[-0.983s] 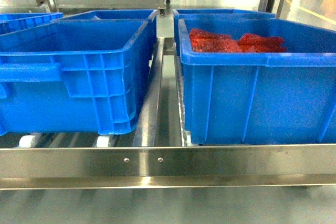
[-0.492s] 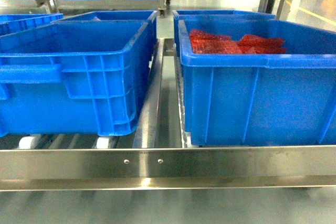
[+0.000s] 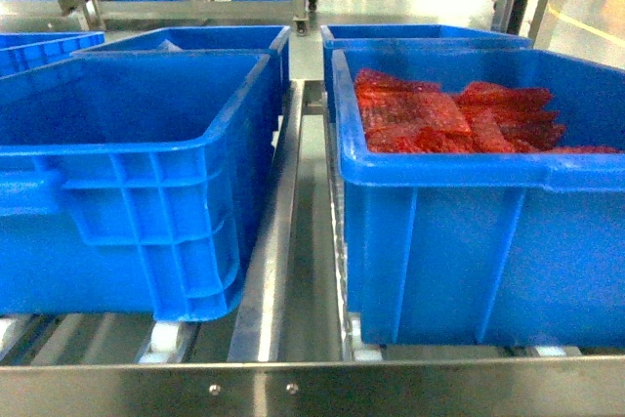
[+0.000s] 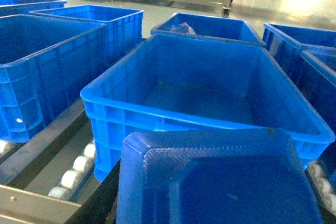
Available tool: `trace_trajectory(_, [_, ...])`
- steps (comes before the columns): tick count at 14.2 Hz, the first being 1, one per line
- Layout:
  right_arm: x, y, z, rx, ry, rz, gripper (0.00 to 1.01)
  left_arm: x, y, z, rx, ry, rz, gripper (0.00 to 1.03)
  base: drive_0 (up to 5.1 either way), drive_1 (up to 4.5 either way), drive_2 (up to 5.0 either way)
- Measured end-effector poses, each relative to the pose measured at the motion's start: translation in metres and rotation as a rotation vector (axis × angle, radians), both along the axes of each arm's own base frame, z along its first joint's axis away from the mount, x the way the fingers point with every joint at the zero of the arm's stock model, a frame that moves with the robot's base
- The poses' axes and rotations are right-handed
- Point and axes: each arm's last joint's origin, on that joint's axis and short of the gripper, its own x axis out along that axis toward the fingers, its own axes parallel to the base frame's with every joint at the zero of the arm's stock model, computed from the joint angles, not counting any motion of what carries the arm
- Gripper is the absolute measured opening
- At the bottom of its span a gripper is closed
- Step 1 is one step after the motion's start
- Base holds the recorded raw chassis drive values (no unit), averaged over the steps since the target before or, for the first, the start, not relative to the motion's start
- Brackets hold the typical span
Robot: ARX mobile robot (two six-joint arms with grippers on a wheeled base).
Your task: Pick blue part to blue bin on bottom shelf
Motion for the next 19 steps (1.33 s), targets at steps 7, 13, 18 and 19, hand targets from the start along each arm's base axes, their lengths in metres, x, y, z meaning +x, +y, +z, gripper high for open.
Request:
trace_trajectory(7, [0.0, 0.0, 0.0003, 0.0, -0.003, 0.0, 0.98, 0.0001, -0.0001, -0.0001, 0.0, 0.001, 0.0, 0.44, 0.0, 4.01, -4.0])
trace_trajectory(13, [0.0, 0.0, 0.0, 0.0, 0.0, 0.0, 0.98, 0.0007, -0.0004, -0.0006, 0.002, 0.006, -0.002, 0.44, 0.0, 1.36, -1.3])
trace_trajectory(18, [0.0, 0.0, 0.0, 0.0, 0.0, 0.0, 0.98, 0.0002, -0.0001, 0.0, 0.0, 0.001, -0.002, 0.44, 0.0, 0.0, 0.0])
trace_trajectory(19, [0.0, 0.0, 0.0, 0.0, 0.0, 0.0, 0.98, 0.0002, -0.0001, 0.0, 0.0, 0.001, -0.002, 0.44, 0.0, 0.0, 0.0])
